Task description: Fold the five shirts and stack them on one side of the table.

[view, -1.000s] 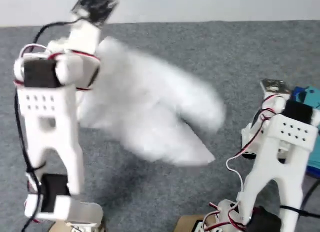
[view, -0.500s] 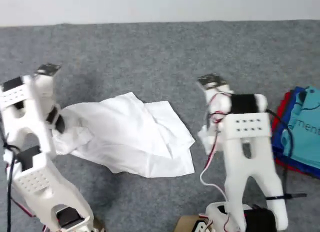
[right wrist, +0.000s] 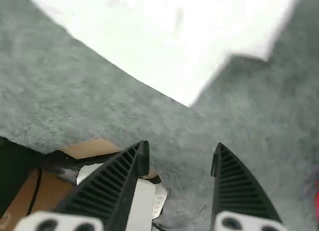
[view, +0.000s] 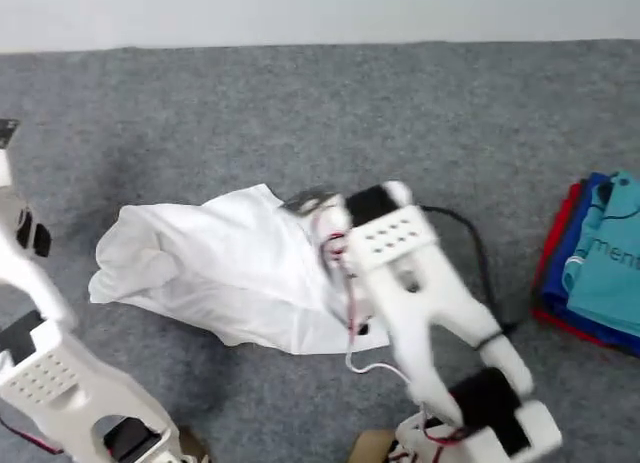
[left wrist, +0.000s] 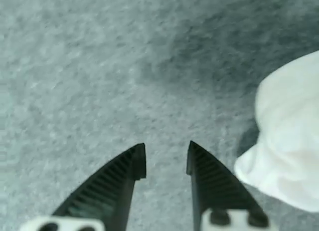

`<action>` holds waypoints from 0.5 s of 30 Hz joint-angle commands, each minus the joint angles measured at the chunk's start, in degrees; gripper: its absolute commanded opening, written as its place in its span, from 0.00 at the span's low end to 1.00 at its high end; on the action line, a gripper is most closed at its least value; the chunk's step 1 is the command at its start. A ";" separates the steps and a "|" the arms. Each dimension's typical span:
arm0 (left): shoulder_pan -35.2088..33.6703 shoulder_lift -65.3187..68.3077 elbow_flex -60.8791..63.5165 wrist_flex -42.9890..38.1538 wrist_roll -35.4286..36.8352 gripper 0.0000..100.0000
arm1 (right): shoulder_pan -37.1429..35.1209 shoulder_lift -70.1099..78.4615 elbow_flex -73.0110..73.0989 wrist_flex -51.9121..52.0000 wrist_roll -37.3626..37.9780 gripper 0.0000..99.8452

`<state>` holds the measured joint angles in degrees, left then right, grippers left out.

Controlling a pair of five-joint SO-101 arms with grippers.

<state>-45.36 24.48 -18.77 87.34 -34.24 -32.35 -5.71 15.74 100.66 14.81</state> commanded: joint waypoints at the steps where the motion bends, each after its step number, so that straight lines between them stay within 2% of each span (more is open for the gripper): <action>1: -2.46 -3.69 -1.98 -0.26 0.18 0.14 | -5.41 5.14 -5.71 1.80 -0.79 0.21; 7: -5.10 -3.69 -1.98 0.44 1.14 0.11 | -6.64 18.51 -8.79 1.80 -0.62 0.21; 15: -4.04 -3.60 -1.98 0.44 1.23 0.11 | -5.32 30.11 -10.64 -1.45 -0.26 0.21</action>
<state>-50.11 24.48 -18.77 87.43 -33.54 -38.59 23.21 9.23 99.96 14.81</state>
